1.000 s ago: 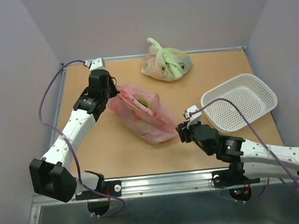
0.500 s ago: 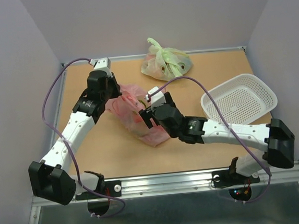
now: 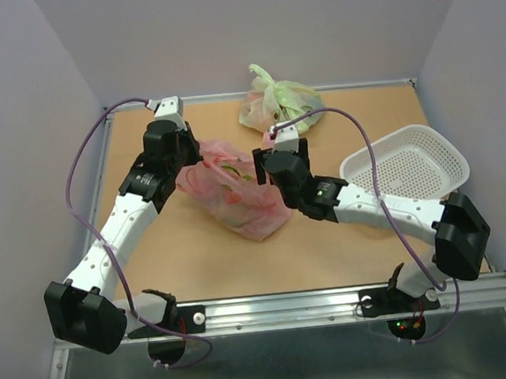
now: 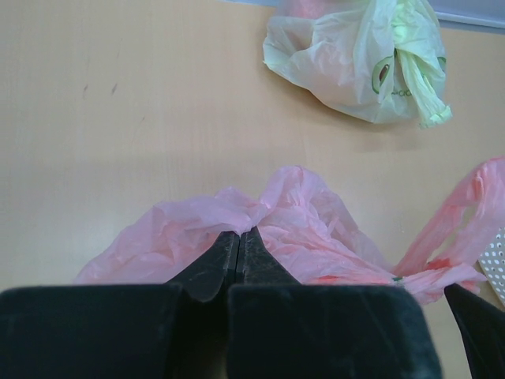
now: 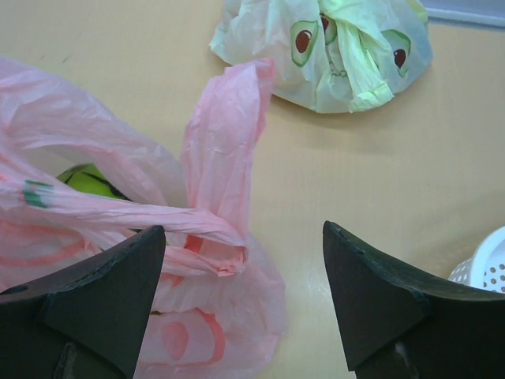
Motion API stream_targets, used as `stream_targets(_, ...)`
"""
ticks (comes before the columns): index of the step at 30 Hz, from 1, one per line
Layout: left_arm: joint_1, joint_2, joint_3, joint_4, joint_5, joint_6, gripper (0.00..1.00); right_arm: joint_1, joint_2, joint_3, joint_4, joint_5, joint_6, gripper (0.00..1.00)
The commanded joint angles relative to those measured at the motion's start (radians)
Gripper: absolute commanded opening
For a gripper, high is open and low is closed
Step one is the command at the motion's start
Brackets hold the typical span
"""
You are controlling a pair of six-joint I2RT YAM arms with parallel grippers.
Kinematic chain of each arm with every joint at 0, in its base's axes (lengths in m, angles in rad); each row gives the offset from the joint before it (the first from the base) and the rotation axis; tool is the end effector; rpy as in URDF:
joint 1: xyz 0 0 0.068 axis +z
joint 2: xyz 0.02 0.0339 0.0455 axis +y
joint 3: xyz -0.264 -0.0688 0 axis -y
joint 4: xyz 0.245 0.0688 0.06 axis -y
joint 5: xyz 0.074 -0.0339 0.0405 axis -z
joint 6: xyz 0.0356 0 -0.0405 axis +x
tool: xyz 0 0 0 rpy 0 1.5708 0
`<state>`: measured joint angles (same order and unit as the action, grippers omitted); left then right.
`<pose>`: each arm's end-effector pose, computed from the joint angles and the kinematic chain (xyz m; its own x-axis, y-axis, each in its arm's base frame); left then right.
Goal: Untie the knot of the plastic bag and take out the fruit
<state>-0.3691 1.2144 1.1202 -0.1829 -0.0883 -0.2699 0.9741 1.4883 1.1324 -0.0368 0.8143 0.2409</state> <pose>0.2648 -0.0991 0.3677 -0.3206 -0.1607 -0.9335 0.2021 0.9512 -0.2332 0.2123 0.2665 0.3098 -0.2542 -0.0828 -0.9636 -0.1334 0.9898 -0.0499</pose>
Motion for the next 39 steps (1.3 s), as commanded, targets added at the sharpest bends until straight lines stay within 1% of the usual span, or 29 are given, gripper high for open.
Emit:
stream_targets(1,0.002,-0.038,-0.013,0.059,-0.021,0.018,0.00,-0.044,0.021,0.036,0.029,-0.019,0.092,0.84)
stream_targets(3,0.001,-0.038,-0.014,0.062,-0.024,0.021,0.00,-0.046,0.026,0.052,0.029,-0.043,0.095,0.84)
stream_targets(6,0.002,-0.029,-0.016,0.060,-0.037,0.023,0.00,-0.048,0.006,0.069,0.029,-0.130,0.106,0.85)
stream_targets(13,0.002,-0.010,-0.011,0.053,-0.037,0.012,0.00,-0.048,-0.065,0.095,0.029,-0.228,0.097,0.97)
stream_targets(15,0.002,-0.006,-0.010,0.051,-0.033,0.011,0.00,-0.048,-0.076,0.104,0.029,-0.196,0.086,0.98)
stream_targets(19,0.002,-0.006,-0.011,0.053,-0.028,0.011,0.00,-0.049,-0.039,0.147,0.029,-0.129,0.057,0.98)
stream_targets(27,0.002,-0.010,-0.011,0.053,-0.031,0.012,0.00,-0.048,0.047,0.230,0.029,-0.096,0.067,0.97)
stream_targets(30,0.004,-0.016,-0.013,0.056,-0.036,0.012,0.00,-0.057,0.092,0.225,0.029,-0.073,0.078,0.95)
stream_targets(33,0.002,-0.018,-0.016,0.057,-0.051,0.012,0.00,-0.063,0.110,0.184,0.029,-0.073,0.097,0.89)
stream_targets(34,0.004,-0.016,-0.017,0.057,-0.070,0.011,0.00,-0.063,0.109,0.149,0.029,-0.070,0.110,0.81)
stream_targets(35,0.010,-0.018,-0.017,0.057,-0.082,0.006,0.00,-0.063,0.093,0.129,0.029,-0.069,0.118,0.75)
stream_targets(36,0.012,-0.015,-0.019,0.054,-0.097,-0.002,0.00,-0.063,0.080,0.107,0.029,-0.067,0.130,0.68)
stream_targets(37,0.016,-0.015,-0.020,0.048,-0.138,-0.009,0.00,-0.061,0.066,0.081,0.029,-0.060,0.135,0.48)
stream_targets(39,0.044,-0.004,-0.019,0.036,-0.181,-0.049,0.00,-0.063,-0.001,0.003,0.029,-0.044,0.141,0.29)
